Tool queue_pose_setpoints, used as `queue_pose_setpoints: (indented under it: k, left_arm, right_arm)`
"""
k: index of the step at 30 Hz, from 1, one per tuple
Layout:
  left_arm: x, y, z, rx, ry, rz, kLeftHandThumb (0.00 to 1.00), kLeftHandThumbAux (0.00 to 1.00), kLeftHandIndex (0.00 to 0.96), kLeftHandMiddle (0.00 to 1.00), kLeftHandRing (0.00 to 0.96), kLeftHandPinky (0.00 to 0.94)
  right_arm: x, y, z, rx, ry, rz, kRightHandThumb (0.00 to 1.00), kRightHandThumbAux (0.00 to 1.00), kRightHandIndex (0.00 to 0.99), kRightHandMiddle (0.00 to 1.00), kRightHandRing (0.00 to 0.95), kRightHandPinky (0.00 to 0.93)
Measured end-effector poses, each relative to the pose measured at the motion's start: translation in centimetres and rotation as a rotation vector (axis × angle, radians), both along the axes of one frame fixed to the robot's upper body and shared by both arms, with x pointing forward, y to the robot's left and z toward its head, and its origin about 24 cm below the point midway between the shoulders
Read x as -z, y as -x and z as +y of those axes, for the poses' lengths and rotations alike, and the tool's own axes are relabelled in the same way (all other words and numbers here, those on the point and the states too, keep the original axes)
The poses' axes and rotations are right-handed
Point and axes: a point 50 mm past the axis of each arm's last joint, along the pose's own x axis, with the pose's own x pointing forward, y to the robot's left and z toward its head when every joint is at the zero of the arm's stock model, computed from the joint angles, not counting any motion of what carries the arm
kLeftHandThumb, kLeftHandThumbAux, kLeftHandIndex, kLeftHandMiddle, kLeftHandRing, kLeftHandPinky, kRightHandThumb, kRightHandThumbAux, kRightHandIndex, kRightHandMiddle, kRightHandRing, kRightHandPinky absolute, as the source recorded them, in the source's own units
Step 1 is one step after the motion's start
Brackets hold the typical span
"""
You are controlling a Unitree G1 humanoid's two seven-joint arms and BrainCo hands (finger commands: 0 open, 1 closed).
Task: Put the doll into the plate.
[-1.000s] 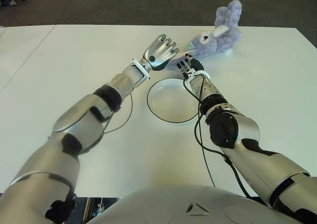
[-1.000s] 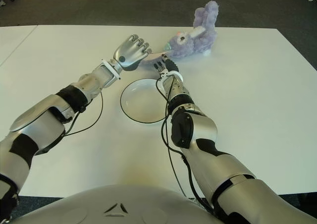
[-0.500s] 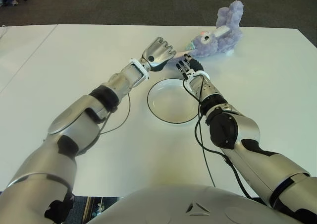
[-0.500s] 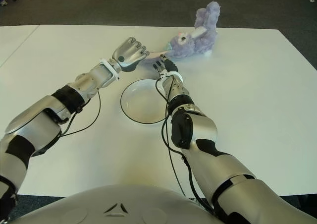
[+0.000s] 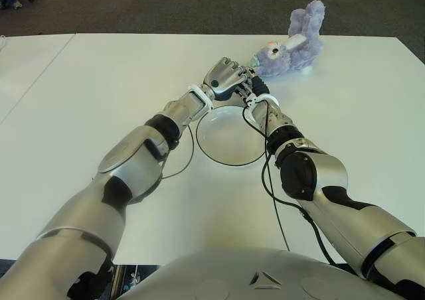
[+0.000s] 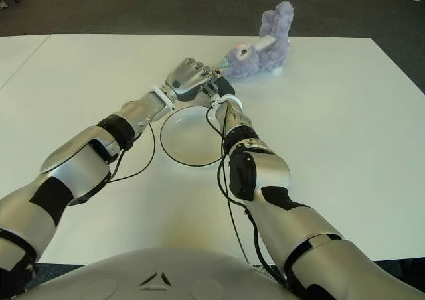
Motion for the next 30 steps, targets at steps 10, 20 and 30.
queue_pose_setpoints:
  k: [10, 20, 30]
  left_arm:
    - [-0.8, 0.7, 1.1, 0.022, 0.048, -0.039, 0.092, 0.664, 0.228, 0.363, 0.398, 0.398]
    - [0.1, 1.7, 2.2, 0.033, 0.065, -0.020, 0.093, 0.668, 0.243, 0.373, 0.383, 0.348]
    - [0.1, 2.6, 3.0, 0.040, 0.087, -0.013, 0.105, 0.632, 0.241, 0.374, 0.397, 0.397]
  right_arm:
    - [-0.2, -0.1, 0.1, 0.040, -0.017, 0.040, 0.280, 0.484, 0.001, 0.040, 0.078, 0.143]
    - [-0.4, -0.2, 0.0, 0.061, -0.043, 0.048, 0.211, 0.399, 0.000, 0.019, 0.077, 0.199]
    - [-0.3, -0.2, -0.1, 0.005, 0.044, 0.028, 0.229, 0.379, 0.000, 0.063, 0.108, 0.166]
